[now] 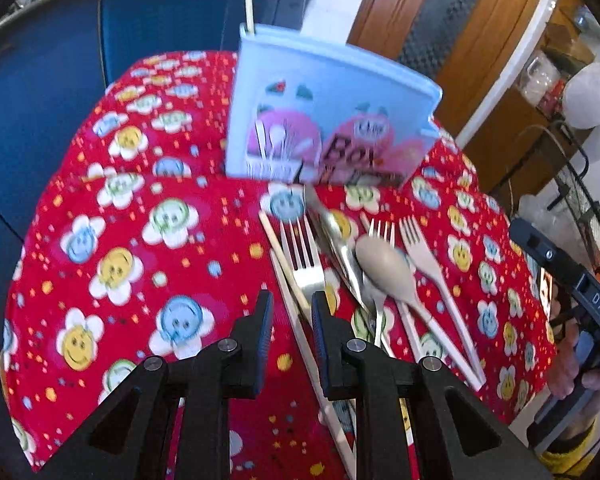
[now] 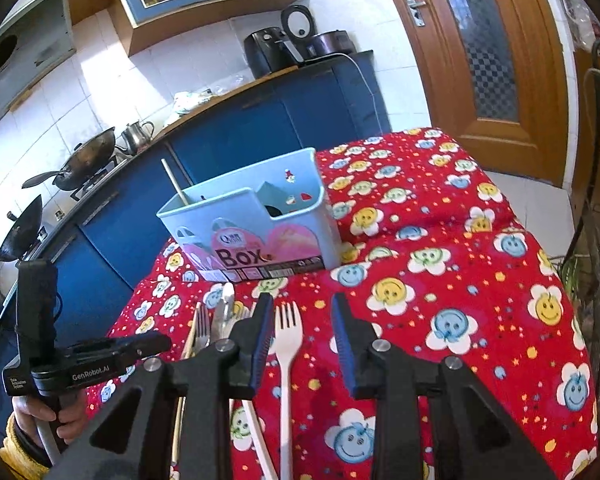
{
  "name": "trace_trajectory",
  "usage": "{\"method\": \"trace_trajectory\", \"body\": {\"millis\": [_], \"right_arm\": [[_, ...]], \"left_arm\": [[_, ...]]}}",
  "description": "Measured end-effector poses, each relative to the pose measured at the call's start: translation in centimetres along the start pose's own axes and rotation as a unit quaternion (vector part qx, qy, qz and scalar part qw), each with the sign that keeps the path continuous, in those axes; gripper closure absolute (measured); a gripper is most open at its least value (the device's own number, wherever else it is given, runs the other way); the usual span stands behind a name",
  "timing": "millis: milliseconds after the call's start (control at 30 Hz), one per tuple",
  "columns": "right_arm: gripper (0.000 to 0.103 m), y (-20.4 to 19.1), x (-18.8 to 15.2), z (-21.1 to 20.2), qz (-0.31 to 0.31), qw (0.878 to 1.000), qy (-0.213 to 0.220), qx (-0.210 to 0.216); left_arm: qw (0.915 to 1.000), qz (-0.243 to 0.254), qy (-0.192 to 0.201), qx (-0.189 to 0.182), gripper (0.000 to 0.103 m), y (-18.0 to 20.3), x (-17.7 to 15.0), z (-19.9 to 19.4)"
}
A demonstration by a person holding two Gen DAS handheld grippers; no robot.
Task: Organize utensils
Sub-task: 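Move both tools back down to the remaining utensils on the tablecloth, then grasp another wooden chopstick with the left tool while the right tool grasps the white plastic fork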
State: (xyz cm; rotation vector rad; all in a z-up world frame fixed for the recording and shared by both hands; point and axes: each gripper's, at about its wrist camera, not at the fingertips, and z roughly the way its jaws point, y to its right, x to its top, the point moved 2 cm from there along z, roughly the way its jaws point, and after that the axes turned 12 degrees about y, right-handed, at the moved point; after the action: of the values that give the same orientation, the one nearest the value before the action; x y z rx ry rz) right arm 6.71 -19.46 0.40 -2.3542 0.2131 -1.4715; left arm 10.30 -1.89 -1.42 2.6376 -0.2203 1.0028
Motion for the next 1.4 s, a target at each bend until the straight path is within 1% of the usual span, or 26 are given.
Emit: {"method": "trace_trajectory", "body": {"millis": [133, 233, 333, 400, 633, 900, 1033, 1200, 1300, 1400], "right_arm": [[0.070, 0.6, -0.4, -0.1, 0.007, 1.000, -0.005, -0.004], [0.070, 1.0, -0.6, -0.3, 0.010, 1.000, -0.006, -0.006], [0.070, 1.2, -0.6, -0.4, 0.012, 1.000, -0.006, -0.006], [0.070, 1.4, -0.7, -0.5, 0.015, 1.000, -0.006, -0.006], [0.069, 1.9, -1.0, -0.7, 0.020, 1.000, -0.008, -0.005], [0.069, 1.9, -1.4, -0.9, 0.022, 1.000, -0.011, 0.002], [0.069, 2.0, -1.4, -0.9, 0.021, 1.000, -0.011, 0.001], [0.069, 2.2, -1.4, -0.9, 0.024, 1.000, -0.011, 0.002], [0.069, 2.2, -1.5, -0.9, 0.024, 1.000, -0.012, 0.003], [0.068, 2.1, -1.5, -1.0, 0.021, 1.000, -0.015, 0.004]], "left_arm": [[0.9997, 0.005, -0.023, 0.009, 0.084, 0.2, -0.6, 0.8], [0.9995, 0.012, -0.025, 0.014, 0.084, 0.3, -0.5, 0.8], [0.9989, 0.021, -0.035, 0.021, 0.084, 0.6, -0.5, 1.0], [0.9985, 0.022, -0.045, 0.023, 0.084, 0.6, -0.5, 1.0], [0.9979, 0.024, -0.055, 0.025, 0.084, 0.8, -0.8, 0.8], [0.9983, -0.002, -0.052, 0.026, 0.084, 0.0, -0.4, 1.2], [0.9977, 0.001, -0.063, 0.025, 0.084, 0.1, -0.3, 1.4], [0.9958, -0.022, -0.088, 0.017, 0.083, -0.6, 0.4, 2.2], [0.9949, -0.035, -0.093, 0.017, 0.084, -1.1, 0.8, 2.5], [0.9953, -0.030, -0.091, 0.016, 0.085, -1.0, 0.7, 2.5]]}}
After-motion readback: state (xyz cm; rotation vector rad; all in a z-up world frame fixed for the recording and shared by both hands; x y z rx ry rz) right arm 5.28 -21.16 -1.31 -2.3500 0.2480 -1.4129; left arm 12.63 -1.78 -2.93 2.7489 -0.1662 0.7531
